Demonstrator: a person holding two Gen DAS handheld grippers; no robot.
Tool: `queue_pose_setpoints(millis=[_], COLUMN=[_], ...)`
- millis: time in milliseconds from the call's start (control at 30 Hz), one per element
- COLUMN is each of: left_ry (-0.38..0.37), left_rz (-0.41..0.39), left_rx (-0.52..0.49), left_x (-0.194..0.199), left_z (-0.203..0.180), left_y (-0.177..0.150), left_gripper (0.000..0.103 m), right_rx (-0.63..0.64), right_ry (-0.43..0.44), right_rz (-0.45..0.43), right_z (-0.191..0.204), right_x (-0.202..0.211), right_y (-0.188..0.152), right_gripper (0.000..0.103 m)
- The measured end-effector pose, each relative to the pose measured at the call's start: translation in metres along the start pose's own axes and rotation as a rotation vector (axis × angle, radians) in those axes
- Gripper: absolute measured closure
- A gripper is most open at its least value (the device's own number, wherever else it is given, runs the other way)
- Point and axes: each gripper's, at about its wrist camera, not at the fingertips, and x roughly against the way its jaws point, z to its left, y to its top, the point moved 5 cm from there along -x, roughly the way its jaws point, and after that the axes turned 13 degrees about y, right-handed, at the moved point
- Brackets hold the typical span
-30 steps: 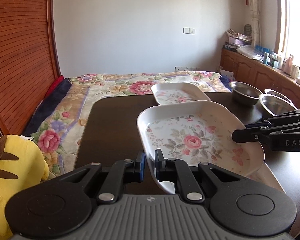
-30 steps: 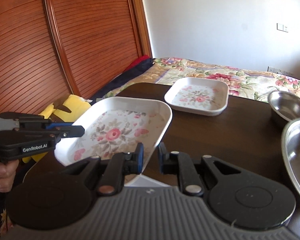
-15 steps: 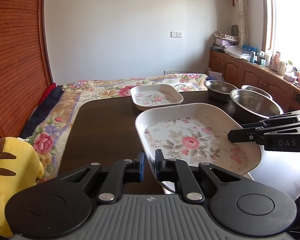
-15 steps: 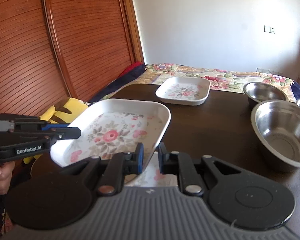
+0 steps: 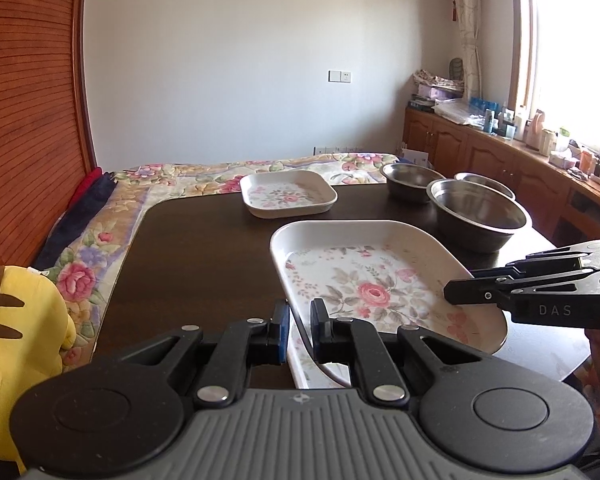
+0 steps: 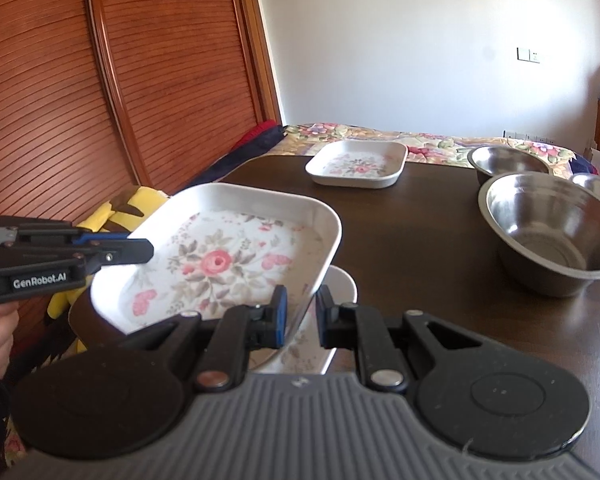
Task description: Organize plates and bowls
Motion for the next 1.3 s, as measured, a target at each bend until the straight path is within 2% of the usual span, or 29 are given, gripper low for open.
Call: queue_pose_setpoints(millis=[500,1300], left_ry=[-0.007,-0.001], left_rz=[0.064,0.093], left_rx=[-0.007,-0.001], left_x=[-0.021,-0.038], left_z=[-0.008,-0.011], left_y=[-0.026,-0.036], left_gripper=[0.091,0.091], right_rx=[-0.004,0.016], right_ry=[-0.021,-0.054], right_rz=[0.021,0.022], right_z=[-0.006,-0.004], right_x=[-0.003,-0.011], right_y=[-0.022,-0.029], right_gripper=[0.086,0.086])
